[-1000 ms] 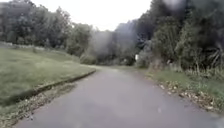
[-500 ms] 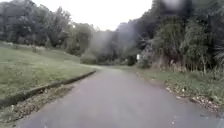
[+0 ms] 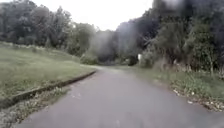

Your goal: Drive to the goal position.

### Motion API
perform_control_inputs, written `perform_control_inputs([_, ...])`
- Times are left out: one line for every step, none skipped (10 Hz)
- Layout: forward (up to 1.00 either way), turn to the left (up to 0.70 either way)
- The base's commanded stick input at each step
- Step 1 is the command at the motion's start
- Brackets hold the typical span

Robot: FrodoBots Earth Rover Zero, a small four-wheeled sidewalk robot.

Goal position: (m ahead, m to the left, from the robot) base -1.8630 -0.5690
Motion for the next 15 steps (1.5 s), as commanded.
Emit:
perform_control_inputs([0.70,0.00])
perform_control_inputs([0.70,0.00])
perform_control_inputs([0.70,0.00])
perform_control_inputs([0.70,0.00])
perform_control_inputs([0.70,0.00])
perform_control_inputs([0.70,0.00])
perform_control_inputs([0.70,0.00])
perform_control_inputs([0.70,0.00])
perform_control_inputs([0.70,0.00])
perform_control_inputs([0.70,0.00])
perform_control_inputs([0.70,0.00])
perform_control_inputs([0.70,0.00])
perform_control_inputs([0.70,0.00])
perform_control_inputs([0.70,0.00])
perform_control_inputs([0.70,0.00])
